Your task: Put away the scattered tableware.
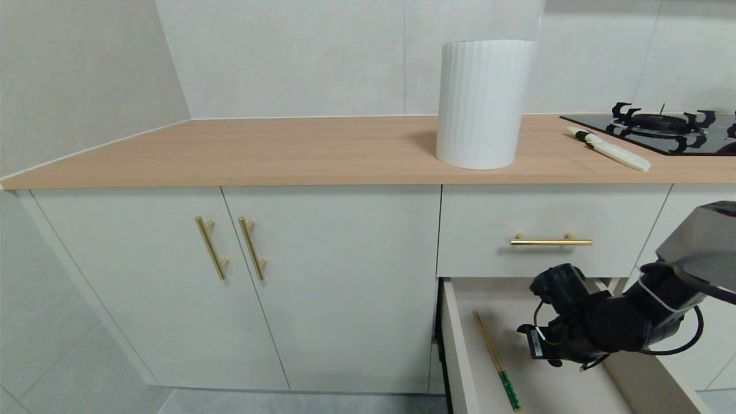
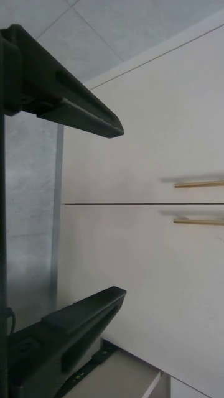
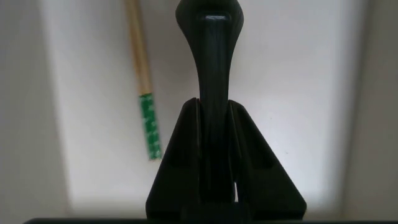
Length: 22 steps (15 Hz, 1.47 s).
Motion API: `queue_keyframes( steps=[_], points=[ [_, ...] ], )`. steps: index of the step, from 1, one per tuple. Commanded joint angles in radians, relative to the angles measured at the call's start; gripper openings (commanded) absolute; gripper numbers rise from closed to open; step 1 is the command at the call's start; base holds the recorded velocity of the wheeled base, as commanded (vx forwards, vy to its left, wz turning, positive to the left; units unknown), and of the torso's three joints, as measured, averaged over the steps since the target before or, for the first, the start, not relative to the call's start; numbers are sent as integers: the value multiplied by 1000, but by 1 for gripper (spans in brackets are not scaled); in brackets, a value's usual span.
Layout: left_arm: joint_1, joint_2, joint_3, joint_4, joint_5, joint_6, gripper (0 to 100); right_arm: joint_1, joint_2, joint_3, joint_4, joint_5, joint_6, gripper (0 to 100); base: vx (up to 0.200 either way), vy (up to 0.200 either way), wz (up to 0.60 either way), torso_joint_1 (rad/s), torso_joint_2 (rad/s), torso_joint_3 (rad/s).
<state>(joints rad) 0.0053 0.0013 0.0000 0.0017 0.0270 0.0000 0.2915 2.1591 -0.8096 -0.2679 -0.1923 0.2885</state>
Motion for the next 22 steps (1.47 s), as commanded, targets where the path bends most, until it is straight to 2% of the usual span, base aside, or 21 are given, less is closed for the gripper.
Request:
queue_keyframes(
  steps=[1,13,21,22],
  points=[
    [1,0,0,0,1,0,100,-2,87,0,-11,1,0,0,0,0,0,0,0,0],
    [1,0,0,0,1,0,100,-15,183,3,-128,-25,-6,0,0,0,0,0,0,0],
    [1,0,0,0,1,0,100,-18,188,-3,-131,-27,-23,0,0,0,0,0,0,0],
    [1,0,0,0,1,0,100,-18,188,-5,-131,-27,-23,100,0,0,0,0,0,0]
  ],
)
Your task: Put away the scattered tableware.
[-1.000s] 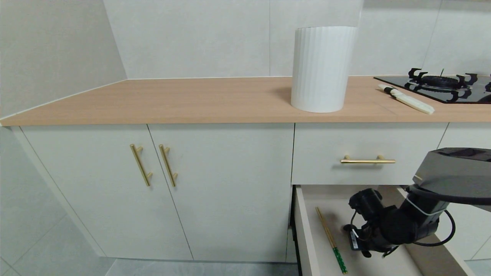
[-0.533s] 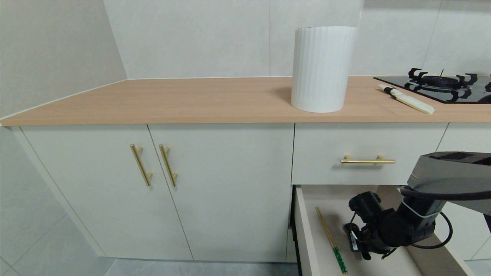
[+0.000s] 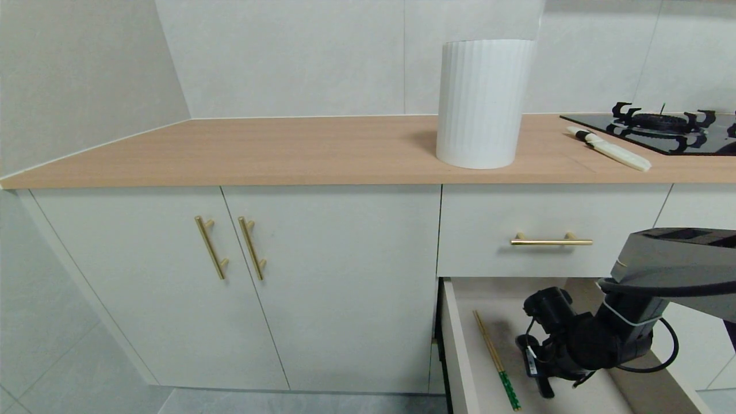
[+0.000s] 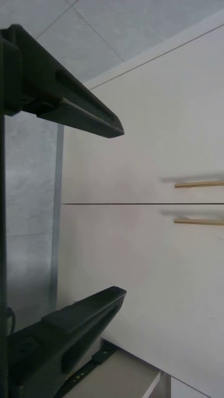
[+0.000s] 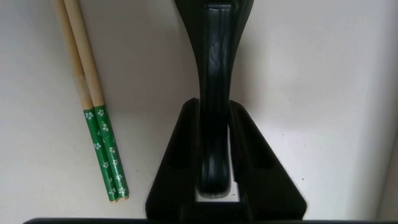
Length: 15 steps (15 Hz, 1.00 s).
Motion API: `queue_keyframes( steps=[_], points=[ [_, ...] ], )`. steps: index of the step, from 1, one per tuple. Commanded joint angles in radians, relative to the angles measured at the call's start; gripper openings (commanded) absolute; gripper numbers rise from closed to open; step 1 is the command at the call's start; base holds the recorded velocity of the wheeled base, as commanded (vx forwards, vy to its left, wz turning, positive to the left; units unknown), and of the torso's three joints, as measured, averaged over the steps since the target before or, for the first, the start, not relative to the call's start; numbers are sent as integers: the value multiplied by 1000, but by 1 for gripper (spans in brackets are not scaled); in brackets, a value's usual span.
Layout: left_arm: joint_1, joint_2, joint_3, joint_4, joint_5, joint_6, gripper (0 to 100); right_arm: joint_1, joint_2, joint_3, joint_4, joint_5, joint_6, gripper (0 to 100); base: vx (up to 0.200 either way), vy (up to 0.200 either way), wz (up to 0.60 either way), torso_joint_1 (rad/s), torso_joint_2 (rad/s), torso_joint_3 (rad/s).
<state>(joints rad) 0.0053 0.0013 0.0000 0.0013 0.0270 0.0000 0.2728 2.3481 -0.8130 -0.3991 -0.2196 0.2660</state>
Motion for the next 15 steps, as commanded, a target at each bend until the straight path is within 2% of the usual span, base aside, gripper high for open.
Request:
queue_keyframes(
  steps=[1,7,11,15],
  points=[
    [1,0,0,0,1,0,100,0,0,0,0,0,-1,100,0,0,0,0,0,0],
    [1,0,0,0,1,0,100,0,-29,11,-10,0,-1,100,0,0,0,0,0,0],
    [1,0,0,0,1,2,100,9,-305,86,-1,11,-7,100,0,0,0,0,0,0],
    [1,0,0,0,1,0,100,31,-478,129,3,12,-50,100,0,0,0,0,0,0]
  ],
)
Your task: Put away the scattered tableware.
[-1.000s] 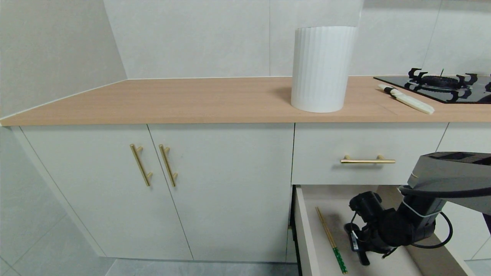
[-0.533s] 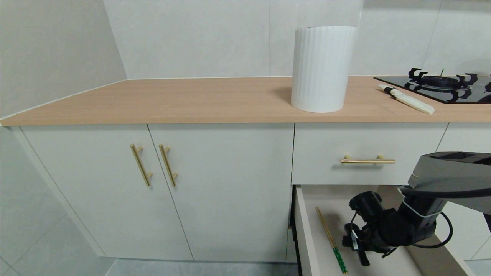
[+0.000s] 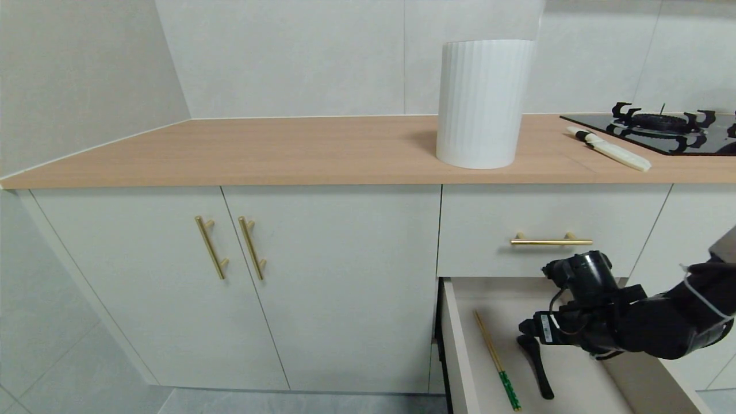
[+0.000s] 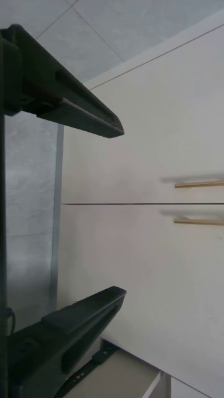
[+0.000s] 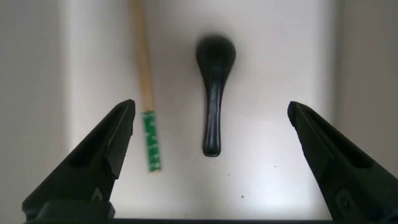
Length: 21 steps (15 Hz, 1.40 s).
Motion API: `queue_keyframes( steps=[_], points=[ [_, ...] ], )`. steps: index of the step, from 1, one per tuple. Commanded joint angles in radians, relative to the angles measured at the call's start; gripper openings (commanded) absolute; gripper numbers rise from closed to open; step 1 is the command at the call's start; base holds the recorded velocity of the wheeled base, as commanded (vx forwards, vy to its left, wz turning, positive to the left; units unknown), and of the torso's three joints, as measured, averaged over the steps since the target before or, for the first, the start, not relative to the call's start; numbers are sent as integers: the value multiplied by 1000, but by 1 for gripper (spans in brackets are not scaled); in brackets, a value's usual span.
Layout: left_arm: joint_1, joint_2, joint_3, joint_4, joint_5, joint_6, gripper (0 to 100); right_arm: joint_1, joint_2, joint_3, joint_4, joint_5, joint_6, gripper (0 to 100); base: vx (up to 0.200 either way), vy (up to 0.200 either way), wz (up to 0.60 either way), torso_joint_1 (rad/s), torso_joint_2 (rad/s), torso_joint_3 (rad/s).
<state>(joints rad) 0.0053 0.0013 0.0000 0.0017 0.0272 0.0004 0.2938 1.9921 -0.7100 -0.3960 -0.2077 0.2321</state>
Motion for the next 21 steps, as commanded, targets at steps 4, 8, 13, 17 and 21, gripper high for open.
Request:
queue_keyframes(
  steps=[4,8,13,17,21],
  points=[
    [1,0,0,0,0,0,100,31,-222,46,57,1,-50,100,0,0,0,0,0,0],
    [-1,0,0,0,0,-3,100,44,-240,47,60,1,-51,100,-50,0,0,-1,1,2],
    [-1,0,0,0,0,-5,100,53,-242,52,60,-1,-53,100,-200,0,0,3,0,6],
    [1,0,0,0,0,-5,100,53,-242,57,60,1,-53,100,-200,0,0,1,-1,2],
    [1,0,0,0,0,-5,100,62,-250,63,62,1,-53,100,-50,0,0,-1,-1,-1]
  ],
)
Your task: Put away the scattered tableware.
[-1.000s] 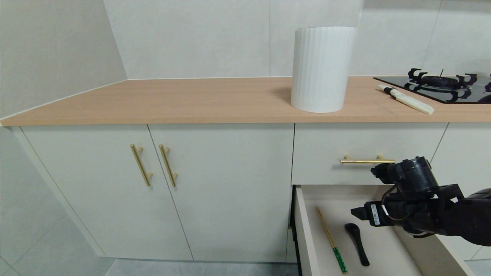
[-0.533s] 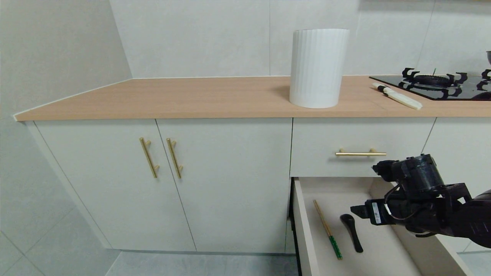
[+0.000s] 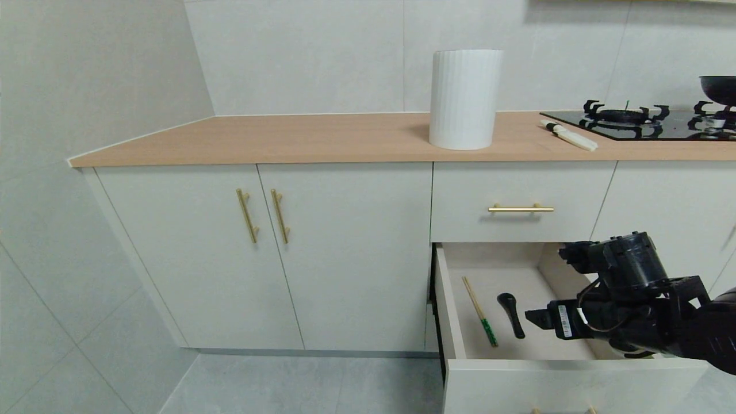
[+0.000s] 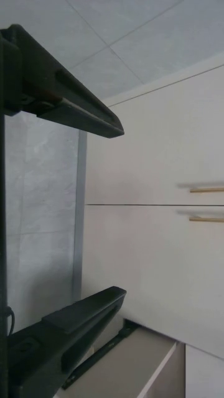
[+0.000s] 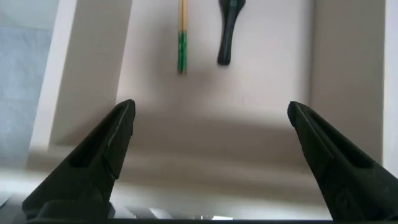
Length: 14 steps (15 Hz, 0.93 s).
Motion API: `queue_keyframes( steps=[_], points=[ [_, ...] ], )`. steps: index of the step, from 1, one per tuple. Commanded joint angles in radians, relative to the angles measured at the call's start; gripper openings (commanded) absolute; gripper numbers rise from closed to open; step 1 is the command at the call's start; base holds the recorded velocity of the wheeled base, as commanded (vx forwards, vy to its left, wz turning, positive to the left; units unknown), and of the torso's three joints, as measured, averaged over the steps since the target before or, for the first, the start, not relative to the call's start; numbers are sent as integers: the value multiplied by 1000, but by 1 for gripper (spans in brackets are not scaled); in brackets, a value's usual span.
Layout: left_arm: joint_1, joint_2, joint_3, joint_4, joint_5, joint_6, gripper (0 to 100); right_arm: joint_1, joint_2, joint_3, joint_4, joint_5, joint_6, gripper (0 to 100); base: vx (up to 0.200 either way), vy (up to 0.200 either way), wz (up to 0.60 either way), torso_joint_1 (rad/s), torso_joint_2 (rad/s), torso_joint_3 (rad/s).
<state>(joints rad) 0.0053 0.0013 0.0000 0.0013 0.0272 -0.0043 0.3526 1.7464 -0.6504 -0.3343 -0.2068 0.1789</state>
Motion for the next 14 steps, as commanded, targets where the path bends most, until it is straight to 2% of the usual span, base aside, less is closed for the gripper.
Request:
queue_keyframes(
  steps=[1,4,6,7,10,14],
  points=[
    [-1,0,0,0,0,0,100,6,-7,6,0,0,-4,100,0,0,0,0,0,0],
    [1,0,0,0,0,0,100,28,-54,26,49,12,-47,100,0,0,0,0,0,0],
    [1,0,0,0,0,0,100,59,-120,45,113,102,-64,100,0,0,0,0,0,0],
    [1,0,0,0,0,0,100,63,-166,57,184,168,-124,100,0,0,0,0,0,0],
    [-1,0,0,0,0,0,100,78,-235,94,322,245,-268,100,0,0,0,0,0,0],
    [1,0,0,0,0,0,100,105,-257,169,340,302,-420,100,0,0,0,0,0,0]
  ],
)
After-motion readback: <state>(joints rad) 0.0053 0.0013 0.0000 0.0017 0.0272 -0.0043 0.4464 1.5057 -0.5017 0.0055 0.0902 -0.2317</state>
